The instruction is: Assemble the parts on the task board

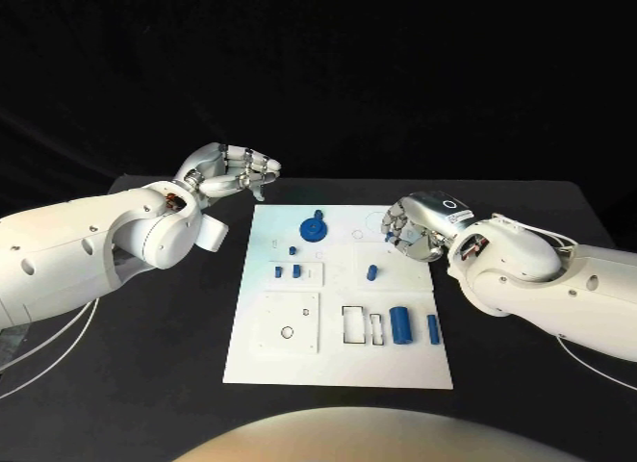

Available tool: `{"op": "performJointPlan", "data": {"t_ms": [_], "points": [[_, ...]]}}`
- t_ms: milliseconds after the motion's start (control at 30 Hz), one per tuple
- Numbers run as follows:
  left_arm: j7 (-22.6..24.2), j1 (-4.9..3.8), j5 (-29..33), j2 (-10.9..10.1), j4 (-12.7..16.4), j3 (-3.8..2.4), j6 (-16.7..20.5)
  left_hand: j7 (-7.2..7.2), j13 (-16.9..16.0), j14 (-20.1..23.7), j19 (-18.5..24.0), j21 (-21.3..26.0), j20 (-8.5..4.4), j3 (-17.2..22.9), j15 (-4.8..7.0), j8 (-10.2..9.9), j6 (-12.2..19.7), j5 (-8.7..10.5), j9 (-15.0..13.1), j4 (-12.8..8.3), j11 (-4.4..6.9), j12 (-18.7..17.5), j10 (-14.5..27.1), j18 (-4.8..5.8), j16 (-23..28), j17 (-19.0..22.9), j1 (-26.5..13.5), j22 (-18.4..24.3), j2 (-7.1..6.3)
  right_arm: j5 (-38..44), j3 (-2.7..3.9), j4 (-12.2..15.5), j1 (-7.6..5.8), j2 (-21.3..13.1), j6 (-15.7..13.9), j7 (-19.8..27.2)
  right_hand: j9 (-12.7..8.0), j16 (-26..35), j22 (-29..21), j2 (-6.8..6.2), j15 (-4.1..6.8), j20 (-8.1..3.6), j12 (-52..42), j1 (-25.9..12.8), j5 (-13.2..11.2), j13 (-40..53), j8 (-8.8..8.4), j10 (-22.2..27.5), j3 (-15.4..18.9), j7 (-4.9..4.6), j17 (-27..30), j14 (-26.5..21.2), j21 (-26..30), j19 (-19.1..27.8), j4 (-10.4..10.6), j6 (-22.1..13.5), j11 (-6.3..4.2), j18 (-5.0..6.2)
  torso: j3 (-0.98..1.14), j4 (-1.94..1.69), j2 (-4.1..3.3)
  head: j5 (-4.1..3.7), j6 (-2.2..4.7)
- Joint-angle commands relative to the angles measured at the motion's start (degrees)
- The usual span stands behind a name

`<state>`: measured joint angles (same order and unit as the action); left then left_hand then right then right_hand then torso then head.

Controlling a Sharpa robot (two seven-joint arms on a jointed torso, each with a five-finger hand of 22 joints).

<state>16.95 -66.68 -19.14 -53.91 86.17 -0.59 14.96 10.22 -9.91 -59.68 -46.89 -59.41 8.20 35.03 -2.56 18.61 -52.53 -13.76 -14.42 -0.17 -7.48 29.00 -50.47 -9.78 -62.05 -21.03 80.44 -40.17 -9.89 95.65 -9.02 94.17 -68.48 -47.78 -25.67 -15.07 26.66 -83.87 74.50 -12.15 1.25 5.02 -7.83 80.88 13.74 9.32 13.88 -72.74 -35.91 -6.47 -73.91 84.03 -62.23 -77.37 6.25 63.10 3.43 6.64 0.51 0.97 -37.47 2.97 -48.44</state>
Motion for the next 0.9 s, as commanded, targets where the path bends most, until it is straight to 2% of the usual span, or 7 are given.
{"op": "performJointPlan", "data": {"t_ms": [33,200,400,433,600,733,900], "points": [[0.13,-0.04,0.32,0.35,-0.05,-0.02,-1.23,0.57,0.05,0.25,0.54,0.14,0.03,0.06,-0.3,-0.32,0.0,-0.15,0.09,-0.39,0.01,-0.29,0.57,-0.78,0.3,0.05,0.38,-0.09,0.2,-0.51,0.04,2.01,-0.07,0.32,-0.52,0.67,1.86,-0.21,0.04,0.23,0.28,-0.51,0.02,-0.44,0.12,0.06,0.2,-1.28,-0.37,-0.04,-0.01,2.9,-0.17,0.05,0.02,0.19,-0.78,-0.75,0.03,0.0,0.02,0.46,0.04],[0.12,-0.03,0.32,0.69,-0.21,0.02,-1.44,0.57,0.09,0.25,0.55,0.13,0.03,0.06,-0.31,-0.32,0.0,-0.15,0.1,-0.41,-0.01,-0.33,0.61,-0.78,0.33,0.06,0.38,-0.09,0.2,0.02,0.05,4.06,0.02,1.76,-0.24,0.7,1.9,-0.2,-0.02,0.19,0.29,-0.52,0.05,-0.45,0.12,0.05,0.22,-1.28,-0.39,-0.03,0.02,2.89,-0.05,0.1,-0.03,0.18,-0.79,-0.72,0.05,-0.02,0.0,0.87,0.02],[0.08,-0.02,0.32,1.21,-0.48,0.08,-1.65,0.57,0.09,0.25,0.55,0.13,0.03,0.06,-0.31,-0.32,0.0,-0.15,0.1,-0.41,-0.01,-0.33,0.61,-0.78,0.33,0.06,0.38,-0.09,0.2,0.4,0.01,5.14,0.69,4.98,0.91,0.92,1.95,-0.18,-0.12,0.12,0.29,-0.52,0.1,-0.5,0.11,0.05,0.24,-1.27,-0.39,-0.05,0.06,2.88,0.15,0.19,-0.09,0.14,-0.78,-0.68,-0.09,-0.09,0.08,1.79,-0.21],[0.07,-0.02,0.32,1.29,-0.52,0.09,-1.68,0.57,0.09,0.25,0.55,0.13,0.03,0.06,-0.31,-0.32,0.0,-0.15,0.1,-0.41,-0.01,-0.33,0.61,-0.78,0.33,0.06,0.38,-0.09,0.2,0.43,-0.01,5.17,0.86,5.5,1.11,0.98,1.95,-0.18,-0.12,0.12,0.29,-0.52,0.1,-0.5,0.11,0.05,0.24,-1.27,-0.39,-0.05,0.06,2.88,0.15,0.19,-0.09,0.14,-0.78,-0.68,-0.08,-0.12,0.07,2.3,-0.2],[-0.02,-0.02,0.32,1.82,-0.71,0.17,-1.88,0.58,0.16,0.26,0.58,0.11,0.05,0.04,-0.33,-0.31,-0.02,-0.15,0.1,-0.45,-0.03,-0.38,0.66,-0.78,0.37,0.08,0.38,-0.11,0.19,0.66,-0.13,4.65,2.65,8.61,2.17,1.46,2.0,-0.14,-0.23,0.08,0.29,-0.53,0.15,-0.58,0.1,0.04,0.25,-1.25,-0.39,-0.07,0.18,2.86,0.37,0.29,-0.12,0.1,-0.77,-0.63,-0.13,-0.22,0.04,3.25,-0.47],[-0.1,-0.02,0.29,2.13,-0.75,0.21,-1.98,0.58,0.16,0.26,0.58,0.11,0.05,0.04,-0.33,-0.31,-0.02,-0.15,0.1,-0.45,-0.03,-0.38,0.66,-0.78,0.37,0.08,0.38,-0.11,0.19,0.74,-0.24,3.78,4.28,10.34,2.64,1.78,2.02,-0.14,-0.33,0.07,0.29,-0.53,0.18,-0.6,0.1,0.04,0.25,-1.23,-0.4,-0.08,0.18,2.86,0.55,0.37,-0.15,0.06,-0.76,-0.6,-0.19,-0.09,-0.05,3.85,-0.78],[-0.08,-0.02,0.19,2.46,-0.71,0.22,-2.06,0.58,0.16,0.26,0.58,0.11,0.05,0.04,-0.33,-0.31,-0.02,-0.15,0.1,-0.45,-0.03,-0.38,0.66,-0.78,0.37,0.08,0.38,-0.11,0.19,0.73,-0.36,2.52,6.02,11.95,2.65,2.11,2.12,-0.12,-0.38,0.06,0.27,-0.53,0.33,-0.69,0.09,0.01,0.25,-1.11,-0.45,-0.14,0.25,2.85,0.69,0.42,-0.27,-0.11,-0.71,-0.57,-0.12,-0.13,-0.09,4.41,-1.16]]}}
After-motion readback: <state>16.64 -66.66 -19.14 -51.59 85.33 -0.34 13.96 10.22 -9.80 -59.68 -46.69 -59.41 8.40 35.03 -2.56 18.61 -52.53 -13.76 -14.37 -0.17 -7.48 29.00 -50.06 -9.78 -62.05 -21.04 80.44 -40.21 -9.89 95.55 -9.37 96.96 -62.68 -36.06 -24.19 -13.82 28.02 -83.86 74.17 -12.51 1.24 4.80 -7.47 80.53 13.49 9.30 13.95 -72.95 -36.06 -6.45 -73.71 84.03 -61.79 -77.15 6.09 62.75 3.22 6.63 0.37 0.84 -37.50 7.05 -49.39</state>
